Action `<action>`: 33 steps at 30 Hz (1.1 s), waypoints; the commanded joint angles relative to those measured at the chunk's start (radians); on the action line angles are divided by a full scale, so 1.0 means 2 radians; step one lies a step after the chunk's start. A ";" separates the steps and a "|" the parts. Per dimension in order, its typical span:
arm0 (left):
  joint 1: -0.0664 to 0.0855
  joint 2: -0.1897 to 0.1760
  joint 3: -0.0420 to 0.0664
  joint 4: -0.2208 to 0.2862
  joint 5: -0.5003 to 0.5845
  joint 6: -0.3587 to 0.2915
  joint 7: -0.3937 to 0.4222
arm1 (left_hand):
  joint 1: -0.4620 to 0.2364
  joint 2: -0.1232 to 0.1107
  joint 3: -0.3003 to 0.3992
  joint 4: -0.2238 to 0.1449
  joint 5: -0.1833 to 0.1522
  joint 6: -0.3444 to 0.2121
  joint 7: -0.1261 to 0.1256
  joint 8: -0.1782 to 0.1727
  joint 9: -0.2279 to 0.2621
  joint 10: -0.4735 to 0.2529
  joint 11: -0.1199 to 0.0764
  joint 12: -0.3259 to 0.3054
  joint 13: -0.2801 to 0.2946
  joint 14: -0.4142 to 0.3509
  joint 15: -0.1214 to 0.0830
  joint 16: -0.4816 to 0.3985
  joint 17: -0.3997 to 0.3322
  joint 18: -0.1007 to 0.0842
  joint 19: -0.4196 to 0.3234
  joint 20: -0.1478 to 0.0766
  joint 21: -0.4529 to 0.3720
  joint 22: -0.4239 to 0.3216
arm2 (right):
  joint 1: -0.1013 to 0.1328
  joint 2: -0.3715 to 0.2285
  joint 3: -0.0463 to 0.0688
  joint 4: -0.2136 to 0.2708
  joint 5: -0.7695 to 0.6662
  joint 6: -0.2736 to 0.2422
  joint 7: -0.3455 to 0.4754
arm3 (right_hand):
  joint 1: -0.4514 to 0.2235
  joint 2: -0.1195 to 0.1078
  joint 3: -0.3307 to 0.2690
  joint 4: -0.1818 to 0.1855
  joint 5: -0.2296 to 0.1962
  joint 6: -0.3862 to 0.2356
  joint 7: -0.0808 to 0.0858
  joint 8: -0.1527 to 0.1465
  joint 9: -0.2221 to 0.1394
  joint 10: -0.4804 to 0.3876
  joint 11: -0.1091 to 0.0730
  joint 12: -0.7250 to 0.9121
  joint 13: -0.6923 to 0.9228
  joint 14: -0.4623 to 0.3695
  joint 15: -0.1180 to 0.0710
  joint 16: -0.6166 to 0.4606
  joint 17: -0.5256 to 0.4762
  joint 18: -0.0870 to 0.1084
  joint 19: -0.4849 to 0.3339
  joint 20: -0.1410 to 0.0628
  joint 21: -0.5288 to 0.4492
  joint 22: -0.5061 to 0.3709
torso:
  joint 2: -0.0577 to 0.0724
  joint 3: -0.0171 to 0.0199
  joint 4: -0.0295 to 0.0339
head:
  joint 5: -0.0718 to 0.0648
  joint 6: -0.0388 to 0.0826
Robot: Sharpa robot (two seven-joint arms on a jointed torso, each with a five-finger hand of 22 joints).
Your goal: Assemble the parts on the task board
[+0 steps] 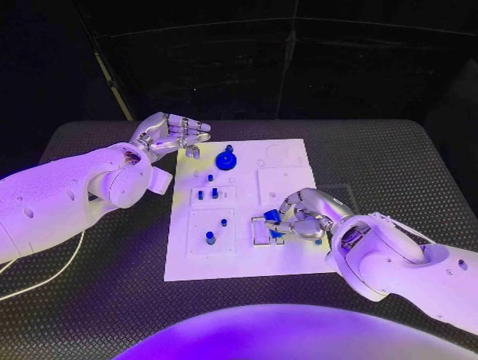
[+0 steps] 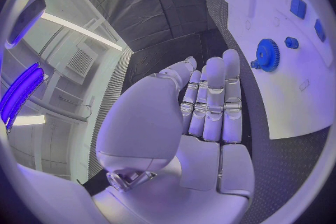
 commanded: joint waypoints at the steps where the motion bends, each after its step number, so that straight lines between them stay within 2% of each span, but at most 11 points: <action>1: 0.001 0.001 0.000 0.002 0.002 0.005 0.003 | -0.003 0.000 -0.003 0.000 -0.002 -0.001 0.001 0.002 -0.001 -0.003 -0.001 0.002 0.001 -0.004 -0.001 -0.002 -0.001 0.010 -0.003 0.001 -0.002 -0.001 | 0.001 0.008 0.000 -0.005 0.017 0.038 -0.006 | -0.008 0.003 -0.005 0.001 -0.006 0.003 -0.004 0.003 0.003 0.013 -0.004 -0.004 0.062 0.047 -0.004 0.002 0.109 -0.005 0.001 -0.003 0.000 -0.001 | 0.000 -0.0002 -0.0007 | 0.002 -0.001; 6: 0.001 0.001 0.000 0.002 0.002 0.005 0.003 | -0.003 0.000 -0.003 0.000 -0.002 -0.001 0.001 0.002 -0.001 -0.003 -0.001 0.002 0.001 -0.004 -0.001 -0.002 -0.001 0.010 -0.003 0.001 -0.002 -0.001 | 0.001 0.020 0.000 -0.012 0.017 0.045 -0.016 | -0.019 0.004 -0.015 0.000 -0.030 0.004 -0.006 0.008 0.010 0.013 -0.006 -0.005 0.062 0.047 -0.005 0.001 0.109 -0.005 0.001 -0.004 0.000 0.000 | 0.000 0.0000 -0.0014 | 0.004 -0.001; 12: 0.001 0.001 0.000 0.002 0.002 0.006 0.003 | -0.003 0.000 -0.003 0.000 -0.002 -0.001 0.001 0.002 -0.001 -0.003 -0.001 0.002 0.001 -0.004 -0.001 -0.002 -0.001 0.010 -0.003 0.001 -0.002 -0.001 | 0.001 0.028 0.000 -0.019 0.008 0.035 -0.028 | -0.031 0.003 -0.028 0.001 -0.071 0.004 -0.008 0.014 0.021 0.013 -0.008 -0.007 0.062 0.047 -0.006 0.001 0.109 -0.005 0.000 -0.005 -0.001 -0.001 | 0.000 0.0002 -0.0017 | 0.004 -0.002; 17: 0.001 0.001 0.000 0.001 0.002 0.006 0.003 | -0.003 0.000 -0.003 0.000 -0.002 -0.001 0.001 0.002 -0.001 -0.003 -0.001 0.002 0.001 -0.004 -0.001 -0.002 -0.001 0.010 -0.003 0.001 -0.002 -0.001 | 0.001 0.031 0.000 -0.021 0.004 0.026 -0.032 | -0.042 -0.001 -0.035 0.001 -0.126 0.001 -0.008 0.018 0.031 0.013 -0.008 -0.008 0.062 0.047 -0.007 0.001 0.108 -0.005 0.000 -0.006 -0.002 -0.002 | 0.000 0.0005 -0.0015 | 0.005 -0.002; 21: 0.001 0.002 0.000 0.001 0.002 0.006 0.003 | -0.003 0.000 -0.003 0.000 -0.002 -0.001 0.001 0.002 -0.001 -0.003 -0.001 0.002 0.001 -0.004 -0.001 -0.002 -0.001 0.010 -0.003 0.001 -0.002 -0.001 | 0.001 0.033 0.000 -0.022 0.002 0.021 -0.032 | -0.058 -0.017 -0.031 0.002 -0.164 -0.002 -0.008 0.020 0.039 0.012 -0.008 -0.011 0.061 0.047 -0.007 0.001 0.107 -0.005 -0.001 -0.006 -0.004 -0.004 | -0.001 0.0006 -0.0015 | 0.006 -0.002; 25: 0.001 0.002 0.000 0.001 0.002 0.006 0.003 | -0.005 0.001 -0.004 0.000 -0.002 -0.001 0.001 0.003 -0.001 -0.004 -0.001 0.003 0.001 -0.004 -0.001 -0.002 -0.001 0.010 -0.003 0.001 -0.003 -0.002 | 0.001 0.035 0.000 -0.023 0.002 0.019 -0.032 | -0.087 -0.048 -0.018 0.004 -0.211 -0.006 -0.008 0.020 0.046 0.010 -0.008 -0.015 0.059 0.047 -0.007 0.000 0.107 -0.004 -0.003 -0.006 -0.006 -0.007 | 0.000 0.0007 -0.0017 | 0.006 -0.002; 29: 0.001 0.002 0.000 0.000 0.002 0.006 0.003 | -0.005 0.001 -0.004 0.000 -0.002 -0.001 0.001 0.003 -0.001 -0.004 -0.001 0.003 0.001 -0.004 -0.001 -0.002 -0.001 0.010 -0.003 0.001 -0.003 -0.002 | 0.001 0.035 0.000 -0.023 0.002 0.015 -0.031 | -0.106 -0.063 -0.015 0.004 -0.231 -0.008 -0.007 0.020 0.049 0.008 -0.007 -0.018 0.057 0.047 -0.006 0.000 0.106 -0.004 -0.004 -0.005 -0.007 -0.009 | 0.000 0.0006 -0.0019 | 0.006 -0.002; 33: 0.001 0.002 0.000 0.000 0.002 0.006 0.002 | -0.005 0.001 -0.004 0.000 -0.002 -0.001 0.001 0.003 -0.001 -0.004 -0.001 0.003 0.001 -0.004 -0.001 -0.002 -0.001 0.010 -0.003 0.001 -0.003 -0.002 | 0.001 0.034 0.000 -0.022 0.002 0.012 -0.030 | -0.111 -0.066 -0.015 0.004 -0.233 -0.009 -0.007 0.020 0.051 0.008 -0.007 -0.019 0.056 0.047 -0.006 0.000 0.107 -0.004 -0.004 -0.005 -0.007 -0.009 | 0.000 0.0007 -0.0020 | 0.006 -0.001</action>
